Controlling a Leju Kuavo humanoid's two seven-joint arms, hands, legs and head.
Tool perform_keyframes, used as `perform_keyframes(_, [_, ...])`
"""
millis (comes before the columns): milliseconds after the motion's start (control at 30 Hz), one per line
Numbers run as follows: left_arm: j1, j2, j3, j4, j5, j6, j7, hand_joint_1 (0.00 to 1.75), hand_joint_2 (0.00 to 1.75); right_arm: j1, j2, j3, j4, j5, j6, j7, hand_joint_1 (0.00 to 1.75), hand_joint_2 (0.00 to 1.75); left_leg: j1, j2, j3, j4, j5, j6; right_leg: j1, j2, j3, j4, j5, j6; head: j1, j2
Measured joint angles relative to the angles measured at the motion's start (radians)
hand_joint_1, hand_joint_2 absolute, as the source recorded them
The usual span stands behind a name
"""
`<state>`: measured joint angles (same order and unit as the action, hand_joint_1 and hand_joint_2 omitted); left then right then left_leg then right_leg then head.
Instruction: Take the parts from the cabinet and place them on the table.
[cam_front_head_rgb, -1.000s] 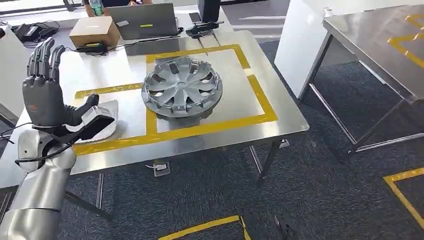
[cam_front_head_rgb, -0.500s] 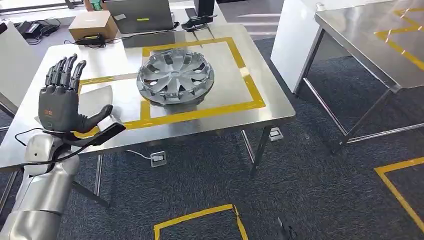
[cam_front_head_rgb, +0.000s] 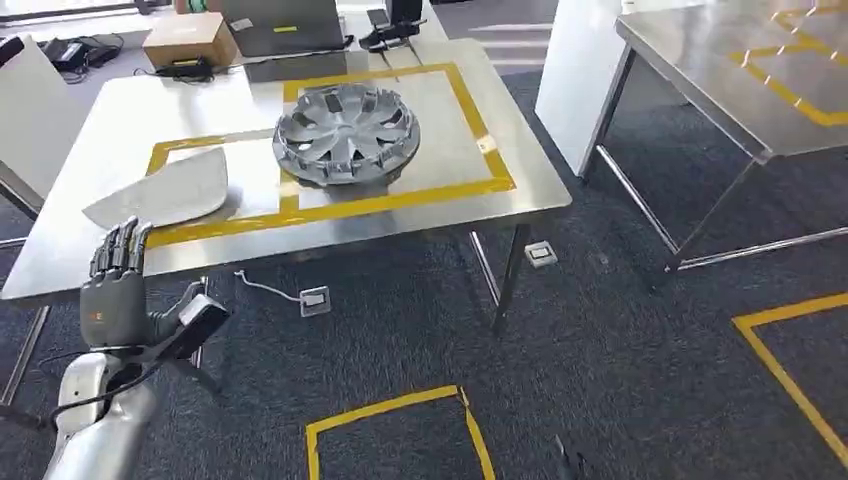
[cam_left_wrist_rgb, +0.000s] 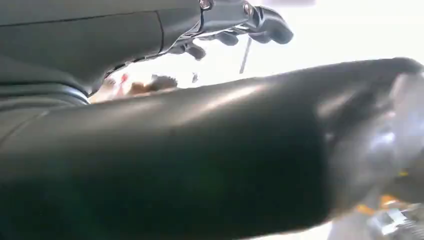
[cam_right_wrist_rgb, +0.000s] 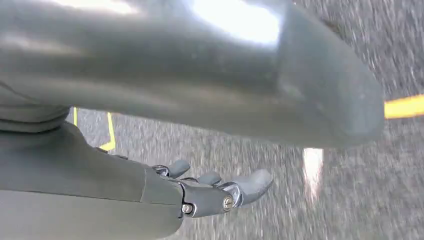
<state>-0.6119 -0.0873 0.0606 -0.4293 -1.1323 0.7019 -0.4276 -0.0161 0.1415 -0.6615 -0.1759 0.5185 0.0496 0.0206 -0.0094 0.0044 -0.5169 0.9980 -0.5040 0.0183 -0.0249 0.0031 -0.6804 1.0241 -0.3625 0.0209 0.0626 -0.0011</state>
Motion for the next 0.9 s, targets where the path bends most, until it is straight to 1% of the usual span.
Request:
perform_keyframes(33, [0.016,-0.002,0.016,0.018,0.013,-0.001,0.002,0.00,0.00,0.002,0.000,-0.003,0.000,-0.005,0.000,-0.001,0.00,0.00,-0.001,0.003,-0.009,-0.005,0.013,0.006,0.001,0.001,-0.008,0.015,-0.042,0.000,0.000,0.000])
perform_keyframes(67, [0.035,-0.003,0.032,0.035,0.024,-0.003,0.003,0.00,0.00,0.003,0.004,-0.005,0.000,-0.007,0.001,0.001,0.00,0.00,0.000,0.003,-0.017,-0.005,0.028,0.016,0.000,0.000,-0.019,0.056,-0.108,0.001,0.005,0.000])
perform_keyframes(100, [0.057,-0.005,0.047,0.047,0.033,-0.005,0.006,0.00,0.00,0.004,0.005,-0.007,0.000,-0.010,0.000,0.000,0.00,0.00,0.000,0.003,-0.033,-0.004,0.040,0.015,0.000,0.001,-0.033,0.118,-0.172,0.003,0.007,0.000])
perform_keyframes(133, [0.081,-0.005,0.060,0.060,0.041,-0.012,0.015,0.00,0.00,0.004,0.005,-0.011,0.000,-0.014,0.000,0.000,0.00,0.00,0.000,0.004,-0.050,-0.003,0.053,0.015,0.000,0.000,-0.048,0.195,-0.222,0.007,0.007,0.000])
perform_keyframes(167, [0.104,-0.005,0.068,0.075,0.040,-0.018,0.033,0.00,0.00,0.005,0.005,-0.015,0.000,-0.016,-0.003,0.000,0.00,0.00,0.000,0.006,-0.069,0.000,0.064,0.014,0.001,0.001,-0.057,0.264,-0.243,0.011,0.007,0.000])
perform_keyframes(200, [0.125,-0.005,0.074,0.088,0.036,-0.021,0.052,0.00,0.00,0.006,0.005,-0.021,0.000,-0.017,-0.003,-0.001,0.00,0.00,0.000,0.008,-0.088,0.005,0.075,0.012,0.000,0.001,-0.052,0.299,-0.228,0.014,0.008,0.000])
perform_keyframes(233, [0.148,-0.005,0.076,0.099,0.032,-0.021,0.064,0.00,0.00,0.007,0.005,-0.025,0.000,-0.018,-0.004,-0.002,0.00,0.00,0.002,0.010,-0.107,0.009,0.085,0.009,0.000,0.000,-0.026,0.290,-0.192,0.015,0.008,0.000])
perform_keyframes(267, [0.168,-0.005,0.078,0.107,0.032,-0.021,0.072,0.00,0.00,0.008,0.006,-0.027,0.000,-0.019,-0.005,-0.002,0.00,0.00,0.004,0.010,-0.123,0.015,0.093,0.005,-0.001,0.000,0.016,0.246,-0.155,0.016,0.008,0.000])
perform_keyframes(300, [0.184,-0.005,0.082,0.115,0.032,-0.023,0.081,0.00,0.00,0.009,0.006,-0.029,0.000,-0.018,-0.006,-0.004,0.00,0.00,0.007,0.010,-0.140,0.024,0.100,0.000,-0.002,0.000,0.073,0.174,-0.135,0.018,0.009,0.000])
perform_keyframes(333, [0.199,-0.005,0.087,0.120,0.034,-0.027,0.088,0.00,0.00,0.008,0.006,-0.029,0.000,-0.018,-0.007,-0.005,0.00,0.00,0.007,0.010,-0.153,0.036,0.106,-0.007,-0.004,0.000,0.140,0.079,-0.161,0.020,0.011,0.000])
perform_keyframes(367, [0.214,-0.005,0.093,0.124,0.042,-0.037,0.097,0.00,0.00,0.007,0.008,-0.030,0.000,-0.017,-0.007,-0.005,0.00,0.00,0.004,0.009,-0.164,0.044,0.110,-0.014,0.005,0.003,0.183,0.005,-0.206,0.011,0.023,0.000])
perform_keyframes(400, [0.228,-0.005,0.100,0.131,0.049,-0.049,0.108,0.00,0.00,0.011,0.008,-0.031,0.000,-0.016,-0.008,-0.005,0.00,0.00,0.003,0.010,-0.156,0.042,0.116,-0.021,0.007,0.007,0.171,0.024,-0.193,-0.007,0.021,0.000])
perform_keyframes(433, [0.238,-0.009,0.104,0.137,0.054,-0.054,0.114,0.00,0.00,0.012,0.008,-0.032,0.000,-0.016,-0.008,-0.006,0.00,0.00,0.003,0.009,-0.156,0.042,0.123,-0.027,0.006,0.007,0.171,0.019,-0.197,-0.012,0.019,0.000])
perform_keyframes(467, [0.248,-0.010,0.107,0.142,0.054,-0.064,0.130,0.00,0.00,0.012,0.008,-0.033,0.000,-0.015,-0.008,-0.006,0.00,0.00,0.006,0.008,-0.156,0.036,0.133,-0.033,0.010,0.006,0.167,0.019,-0.192,-0.019,0.019,0.000])
perform_keyframes(500, [0.261,-0.010,0.110,0.147,0.054,-0.080,0.156,0.00,0.00,0.014,0.008,-0.035,0.001,-0.013,-0.007,-0.006,0.00,0.00,0.007,0.007,-0.159,0.033,0.141,-0.040,0.007,0.004,0.161,0.014,-0.178,-0.029,0.019,0.000])
perform_keyframes(533, [0.275,-0.010,0.117,0.157,0.057,-0.100,0.185,0.00,0.00,0.010,0.009,-0.036,0.001,-0.006,-0.004,-0.006,0.00,0.00,0.011,0.002,-0.168,0.044,0.114,-0.047,0.004,-0.002,0.148,0.013,-0.166,-0.039,0.019,0.000])
perform_keyframes(567, [0.291,-0.010,0.123,0.162,0.063,-0.115,0.212,0.00,0.00,0.009,0.009,-0.036,0.001,-0.003,0.000,-0.006,0.00,0.00,0.011,-0.001,-0.181,0.081,0.050,-0.053,0.003,-0.001,0.134,0.013,-0.154,-0.046,0.015,0.000])
perform_keyframes(600, [0.304,-0.010,0.129,0.167,0.077,-0.142,0.242,0.00,0.00,0.009,0.009,-0.036,0.001,0.003,0.002,-0.006,0.00,0.00,0.014,-0.001,-0.201,0.144,-0.019,-0.058,0.004,-0.002,0.121,0.013,-0.143,-0.048,0.013,0.000])
perform_keyframes(633, [0.316,-0.011,0.139,0.175,0.096,-0.182,0.282,0.00,0.00,0.010,0.008,-0.036,0.001,0.006,0.004,-0.006,0.00,0.00,0.015,-0.001,-0.215,0.223,-0.073,-0.062,0.005,-0.002,0.107,0.014,-0.131,-0.048,0.013,0.000])
perform_keyframes(667, [0.332,-0.011,0.153,0.184,0.117,-0.218,0.326,0.00,0.00,0.010,0.008,-0.036,0.001,0.009,0.007,-0.008,0.00,0.00,0.015,-0.001,-0.223,0.292,-0.101,-0.064,0.006,-0.002,0.092,0.014,-0.120,-0.048,0.013,0.000])
perform_keyframes(700, [0.351,-0.011,0.167,0.192,0.139,-0.243,0.369,0.00,0.00,0.010,0.006,-0.036,0.001,0.013,0.013,-0.012,0.00,0.00,0.016,-0.001,-0.219,0.337,-0.097,-0.064,0.007,-0.001,0.076,0.015,-0.108,-0.048,0.013,0.000])
perform_keyframes(733, [0.371,-0.011,0.184,0.199,0.157,-0.268,0.419,0.00,0.00,0.012,0.006,-0.036,0.001,0.015,0.020,-0.020,0.00,0.00,0.016,-0.002,-0.197,0.340,-0.066,-0.062,0.008,-0.001,0.061,0.015,-0.096,-0.047,0.013,0.000])
perform_keyframes(767, [0.389,-0.011,0.197,0.203,0.167,-0.282,0.449,0.00,0.00,0.014,0.005,-0.036,0.001,0.017,0.021,-0.025,0.00,0.00,0.016,-0.002,-0.160,0.305,-0.030,-0.058,0.009,0.000,0.052,0.016,-0.086,-0.044,0.013,0.000])
perform_keyframes(800, [0.406,-0.010,0.215,0.208,0.174,-0.300,0.485,0.00,0.00,0.015,0.004,-0.036,0.001,0.018,0.021,-0.027,0.00,0.00,0.015,-0.003,-0.097,0.228,-0.003,-0.052,0.009,0.001,0.037,0.016,-0.074,-0.040,0.013,0.000])
perform_keyframes(833, [0.418,-0.009,0.227,0.212,0.180,-0.316,0.513,0.00,0.00,0.016,0.003,-0.036,0.001,0.018,0.021,-0.029,0.00,0.00,0.014,-0.004,-0.027,0.136,-0.004,-0.045,0.010,0.000,0.028,0.016,-0.064,-0.036,0.014,0.000])
perform_keyframes(867, [0.428,-0.004,0.238,0.214,0.183,-0.331,0.539,0.00,0.00,0.017,0.003,-0.036,0.001,0.018,0.021,-0.030,0.00,0.00,0.009,-0.004,0.041,0.034,-0.054,-0.038,0.012,-0.001,0.023,0.016,-0.056,-0.029,0.015,0.000])
perform_keyframes(900, [0.438,-0.003,0.246,0.217,0.190,-0.343,0.558,0.00,0.00,0.017,0.003,-0.036,0.001,0.019,0.022,-0.030,0.00,0.00,0.005,-0.005,0.056,0.006,-0.060,-0.036,0.010,-0.004,0.023,0.013,-0.047,-0.023,0.020,0.000])
